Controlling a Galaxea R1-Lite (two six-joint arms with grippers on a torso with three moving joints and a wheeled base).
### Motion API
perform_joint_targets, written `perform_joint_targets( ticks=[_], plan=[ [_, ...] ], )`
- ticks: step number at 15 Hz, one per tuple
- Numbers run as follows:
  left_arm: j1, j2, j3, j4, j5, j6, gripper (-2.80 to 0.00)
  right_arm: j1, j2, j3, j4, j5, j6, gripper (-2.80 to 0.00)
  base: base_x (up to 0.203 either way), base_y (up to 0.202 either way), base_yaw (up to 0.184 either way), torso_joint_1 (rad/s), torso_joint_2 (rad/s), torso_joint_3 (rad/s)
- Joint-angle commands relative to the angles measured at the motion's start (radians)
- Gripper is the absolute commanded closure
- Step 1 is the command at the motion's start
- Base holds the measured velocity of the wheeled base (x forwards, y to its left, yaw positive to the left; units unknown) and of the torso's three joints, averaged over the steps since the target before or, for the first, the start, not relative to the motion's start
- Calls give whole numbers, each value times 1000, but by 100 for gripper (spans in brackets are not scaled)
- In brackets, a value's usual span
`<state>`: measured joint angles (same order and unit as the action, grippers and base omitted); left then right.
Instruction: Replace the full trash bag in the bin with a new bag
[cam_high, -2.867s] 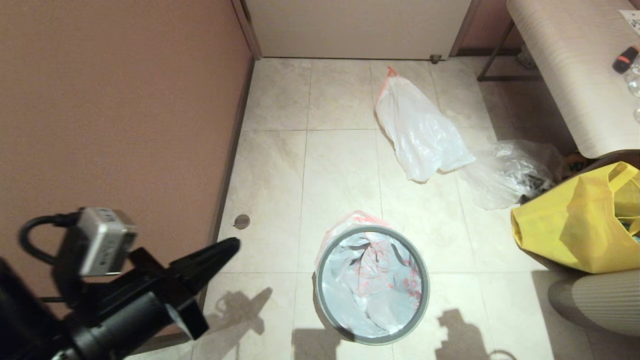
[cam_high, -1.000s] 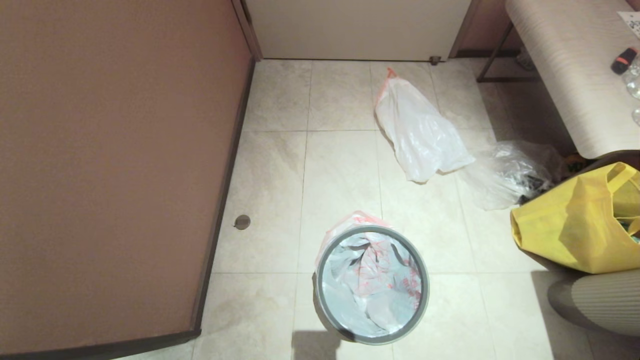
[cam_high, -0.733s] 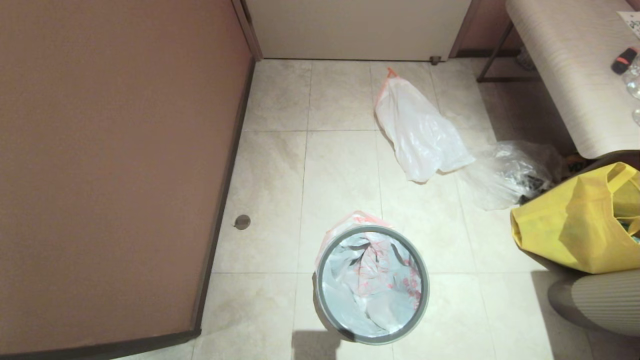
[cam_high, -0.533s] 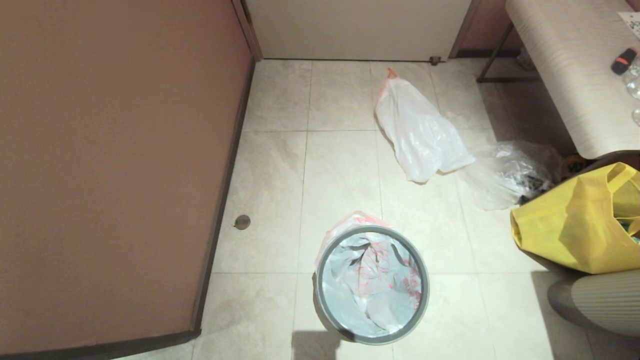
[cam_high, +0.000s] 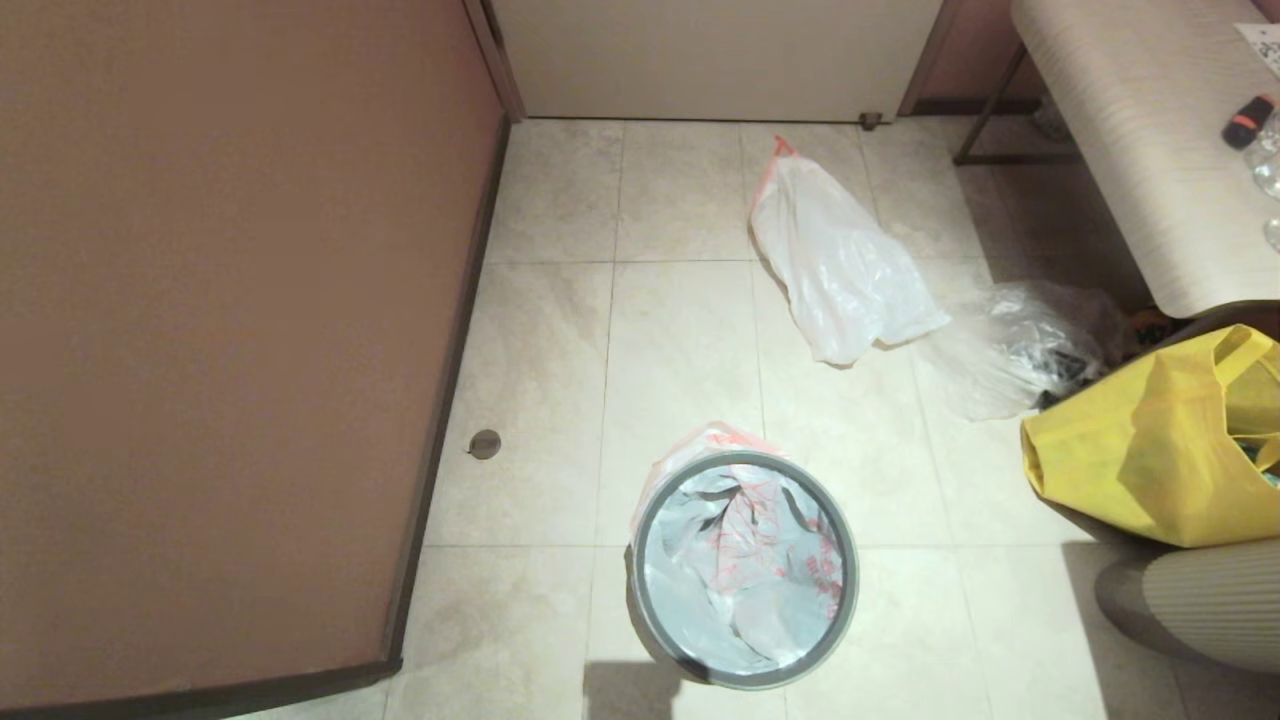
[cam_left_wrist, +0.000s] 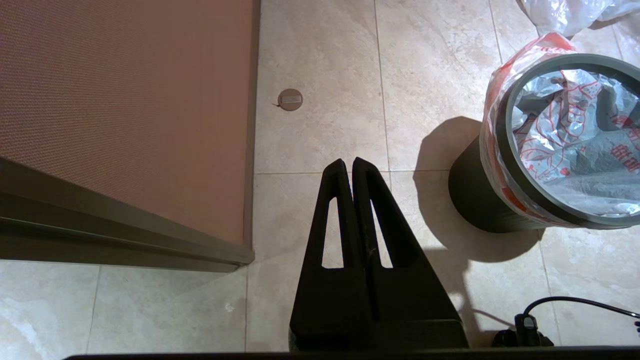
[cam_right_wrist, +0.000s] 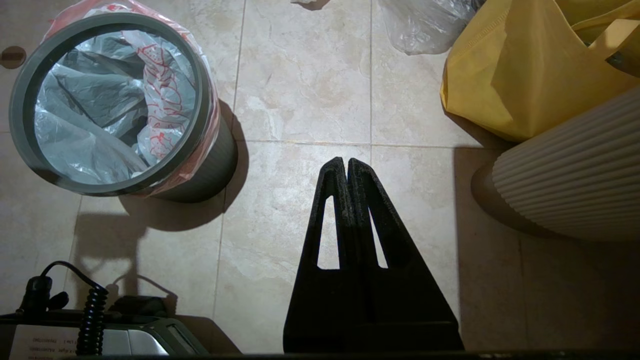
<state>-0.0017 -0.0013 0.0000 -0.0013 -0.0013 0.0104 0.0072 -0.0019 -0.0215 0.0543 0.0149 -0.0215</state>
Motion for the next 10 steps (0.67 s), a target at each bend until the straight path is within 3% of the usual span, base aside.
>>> perform_joint_targets(
  ticks=[1,10],
  plan=[
    [0,1,0,0,0,0,0,0,2,0,0,0,0,0,0,0,0,0,0,0],
    [0,1,0,0,0,0,0,0,2,0,-1,0,-1,0,0,0,0,0,0,0]
  ],
)
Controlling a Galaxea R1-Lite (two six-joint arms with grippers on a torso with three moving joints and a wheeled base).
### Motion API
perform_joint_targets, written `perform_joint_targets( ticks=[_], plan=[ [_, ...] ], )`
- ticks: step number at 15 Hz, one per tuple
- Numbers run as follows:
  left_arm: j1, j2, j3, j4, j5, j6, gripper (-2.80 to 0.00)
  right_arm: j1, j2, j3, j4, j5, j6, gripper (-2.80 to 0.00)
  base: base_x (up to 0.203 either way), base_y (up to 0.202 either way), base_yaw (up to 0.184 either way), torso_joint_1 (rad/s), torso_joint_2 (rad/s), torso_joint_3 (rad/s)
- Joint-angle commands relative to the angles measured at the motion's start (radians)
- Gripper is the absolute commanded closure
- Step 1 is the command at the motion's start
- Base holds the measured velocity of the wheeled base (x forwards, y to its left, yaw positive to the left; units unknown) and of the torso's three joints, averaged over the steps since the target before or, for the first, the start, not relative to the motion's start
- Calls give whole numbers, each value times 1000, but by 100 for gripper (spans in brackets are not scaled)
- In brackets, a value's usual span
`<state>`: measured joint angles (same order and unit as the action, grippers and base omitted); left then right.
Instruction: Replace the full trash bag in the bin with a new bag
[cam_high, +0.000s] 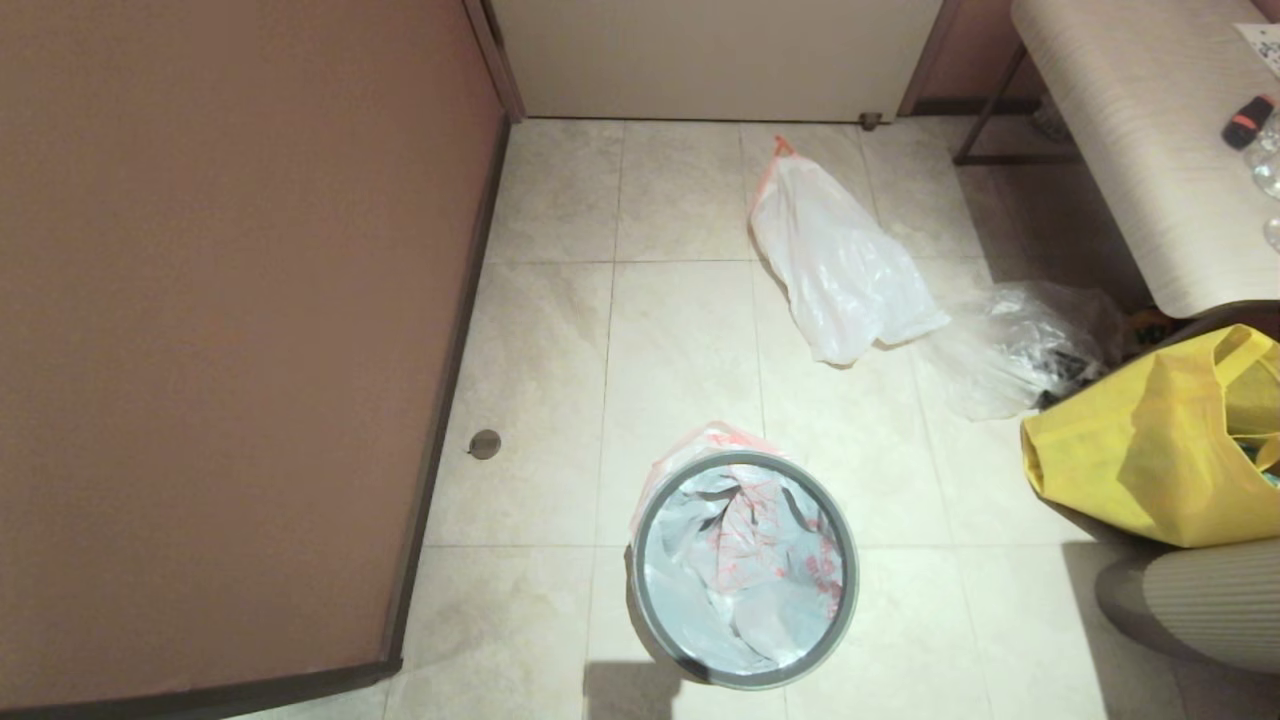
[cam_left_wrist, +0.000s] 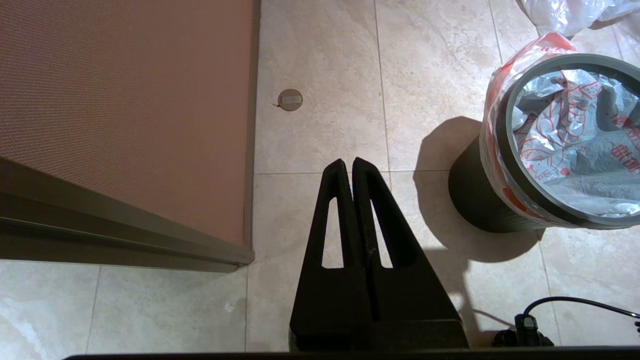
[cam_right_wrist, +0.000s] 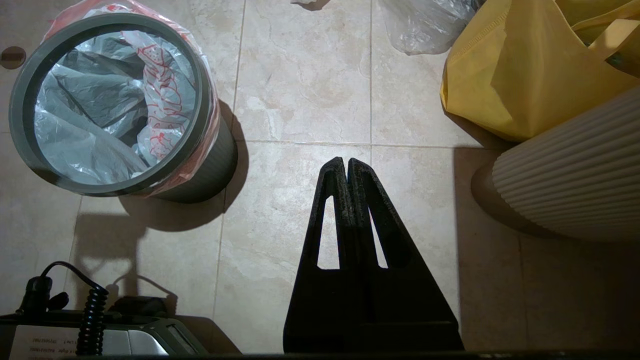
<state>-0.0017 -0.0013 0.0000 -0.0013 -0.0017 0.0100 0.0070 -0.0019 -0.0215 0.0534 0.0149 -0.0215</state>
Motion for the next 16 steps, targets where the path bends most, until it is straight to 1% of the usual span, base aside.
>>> perform_joint_targets(
  ticks=[1,16],
  plan=[
    [0,1,0,0,0,1,0,1,2,0,0,0,0,0,0,0,0,0,0,0],
    [0,1,0,-1,0,-1,0,1,2,0,0,0,2,0,0,0,0,0,0,0]
  ],
)
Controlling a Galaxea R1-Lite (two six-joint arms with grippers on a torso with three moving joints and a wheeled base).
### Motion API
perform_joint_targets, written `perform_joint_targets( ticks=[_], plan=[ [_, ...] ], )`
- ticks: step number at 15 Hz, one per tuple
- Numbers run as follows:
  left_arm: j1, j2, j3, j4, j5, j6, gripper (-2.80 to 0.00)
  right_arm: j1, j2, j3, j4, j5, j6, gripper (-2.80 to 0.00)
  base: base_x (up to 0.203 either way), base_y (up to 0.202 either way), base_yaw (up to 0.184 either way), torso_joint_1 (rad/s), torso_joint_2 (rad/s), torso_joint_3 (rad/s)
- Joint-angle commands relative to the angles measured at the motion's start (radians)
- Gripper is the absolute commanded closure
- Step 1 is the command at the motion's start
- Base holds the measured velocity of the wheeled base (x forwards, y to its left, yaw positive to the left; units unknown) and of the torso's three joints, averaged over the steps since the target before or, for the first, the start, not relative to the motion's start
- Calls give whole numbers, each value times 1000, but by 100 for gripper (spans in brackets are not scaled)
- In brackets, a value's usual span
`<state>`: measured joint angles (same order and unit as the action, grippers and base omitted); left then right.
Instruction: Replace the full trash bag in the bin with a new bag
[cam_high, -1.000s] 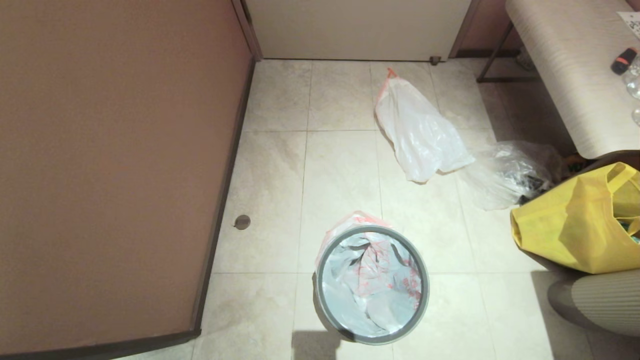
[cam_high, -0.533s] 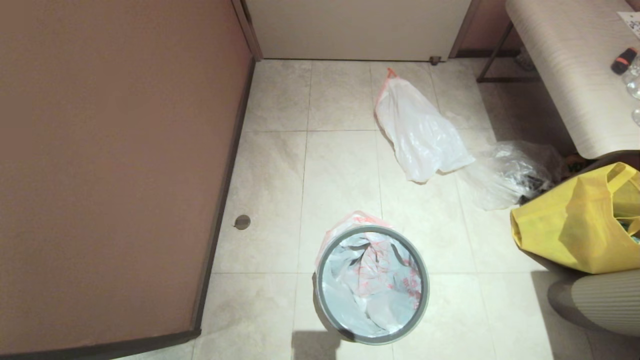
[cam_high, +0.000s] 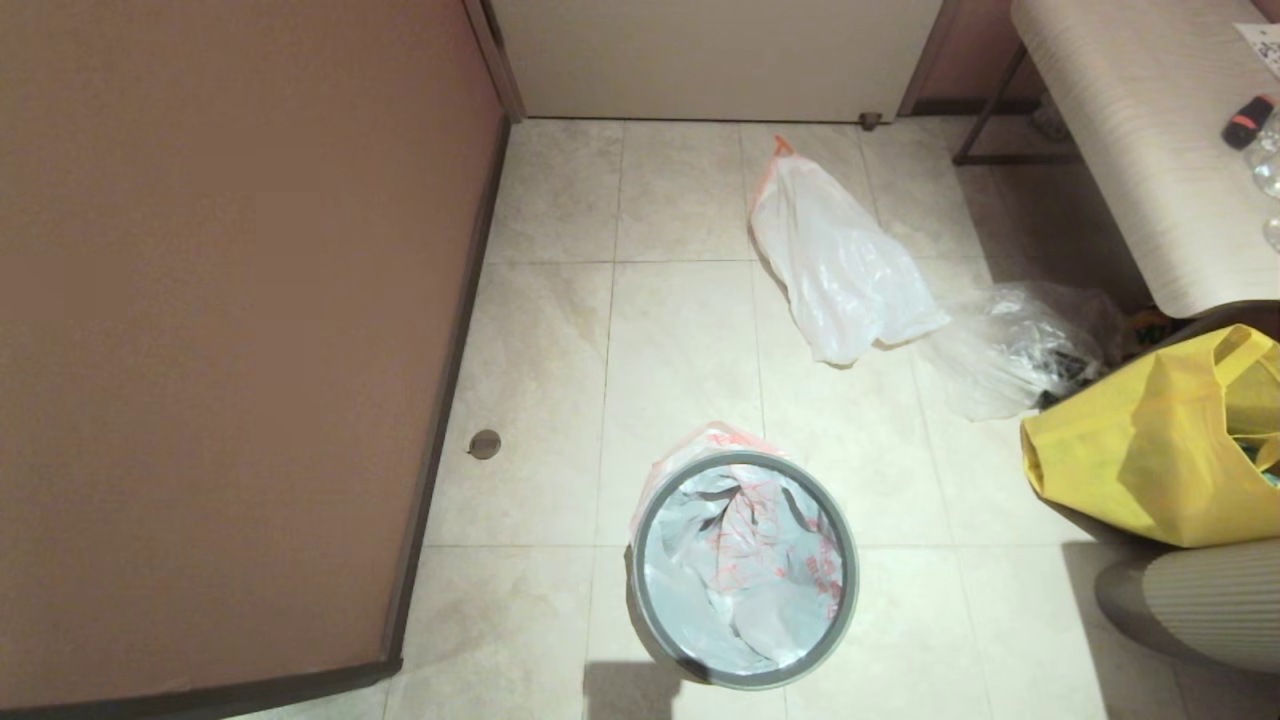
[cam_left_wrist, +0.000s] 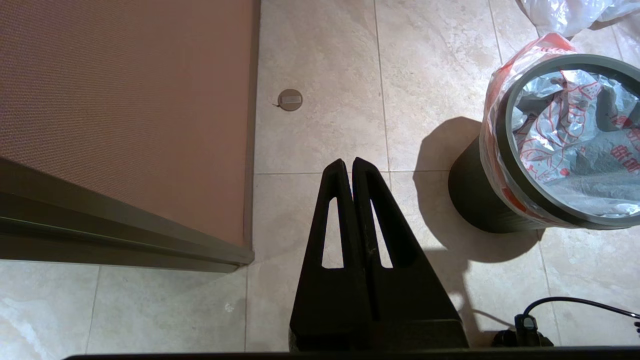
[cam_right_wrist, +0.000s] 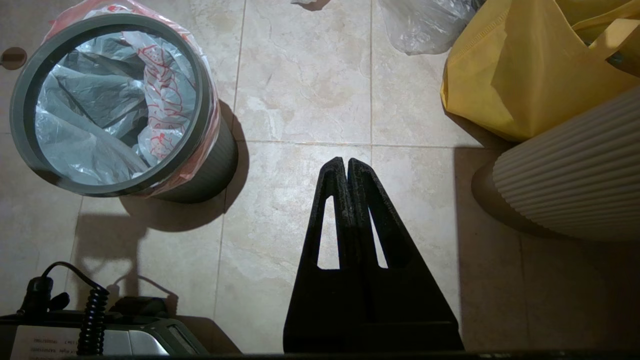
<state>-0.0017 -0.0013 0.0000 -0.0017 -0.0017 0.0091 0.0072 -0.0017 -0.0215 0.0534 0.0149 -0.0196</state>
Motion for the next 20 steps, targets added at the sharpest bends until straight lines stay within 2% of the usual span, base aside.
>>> perform_joint_targets(
  ticks=[1,20],
  plan=[
    [0,1,0,0,0,0,0,0,2,0,0,0,0,0,0,0,0,0,0,0],
    [0,1,0,0,0,0,0,0,2,0,2,0,0,0,0,0,0,0,0,0]
  ],
)
